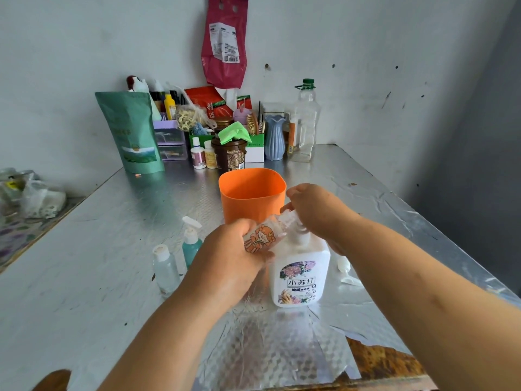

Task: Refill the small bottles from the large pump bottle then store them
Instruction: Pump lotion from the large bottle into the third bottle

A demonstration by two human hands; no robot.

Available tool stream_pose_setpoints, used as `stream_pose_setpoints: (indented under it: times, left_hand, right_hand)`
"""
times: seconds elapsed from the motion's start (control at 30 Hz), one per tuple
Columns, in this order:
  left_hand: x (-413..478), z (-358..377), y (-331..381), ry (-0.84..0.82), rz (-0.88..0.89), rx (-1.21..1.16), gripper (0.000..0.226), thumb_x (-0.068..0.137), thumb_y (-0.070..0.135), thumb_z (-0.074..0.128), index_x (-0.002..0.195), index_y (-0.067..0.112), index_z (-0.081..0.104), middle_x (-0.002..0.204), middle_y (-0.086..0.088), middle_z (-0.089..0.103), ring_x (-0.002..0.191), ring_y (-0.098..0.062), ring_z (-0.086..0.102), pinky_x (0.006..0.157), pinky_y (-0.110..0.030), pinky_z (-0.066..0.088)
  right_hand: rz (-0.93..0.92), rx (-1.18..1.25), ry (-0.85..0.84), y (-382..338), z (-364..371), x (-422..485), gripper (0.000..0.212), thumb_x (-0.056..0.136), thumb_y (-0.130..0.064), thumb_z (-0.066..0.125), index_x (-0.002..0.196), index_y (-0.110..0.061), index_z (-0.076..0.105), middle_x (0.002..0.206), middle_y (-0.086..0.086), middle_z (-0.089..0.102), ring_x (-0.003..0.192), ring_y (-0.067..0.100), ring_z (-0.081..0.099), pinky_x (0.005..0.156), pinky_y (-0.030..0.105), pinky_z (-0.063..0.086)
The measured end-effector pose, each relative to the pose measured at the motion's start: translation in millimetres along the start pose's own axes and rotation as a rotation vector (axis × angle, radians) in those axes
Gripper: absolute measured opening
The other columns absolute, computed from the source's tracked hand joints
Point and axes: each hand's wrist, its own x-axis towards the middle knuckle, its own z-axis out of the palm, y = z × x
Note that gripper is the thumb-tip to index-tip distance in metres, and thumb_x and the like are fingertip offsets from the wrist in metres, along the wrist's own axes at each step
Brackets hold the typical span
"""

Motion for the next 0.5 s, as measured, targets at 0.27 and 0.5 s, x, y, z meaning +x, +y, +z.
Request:
stream_pose_setpoints:
  times: [0.27,0.5]
  left_hand:
    - [-3.0,-1.9,4.7,-0.014,-0.006,0.019,0.027,0.081,0.024,0.077,0.107,0.027,0.068,0.099,0.015,0.073,0.092,-0.007,0.067,0.086,-0.038,0.054]
    - [-4.2,-4.2,7.4,-0.005,0.003,0.006,0.026,0.080,0.024,0.078,0.104,0.026,0.068,0.098,0.013,0.073,0.092,-0.008,0.068,0.087,-0.039,0.054]
  right_hand:
    - [0.020,-0.036,-0.054,-3.4,-5.1,-3.5,0.034,0.100,-0.005,0.031,0.122,0.007,0.053,0.124,0.026,0.055,0.116,0.039,0.053,0.096,0.042,0.045]
    - [-0.005,-0.092,-0.061,-6.8,-11.3,-2.3,0.037,0.099,-0.011,0.030,0.121,0.006,0.054,0.123,0.026,0.056,0.116,0.039,0.053,0.095,0.043,0.045]
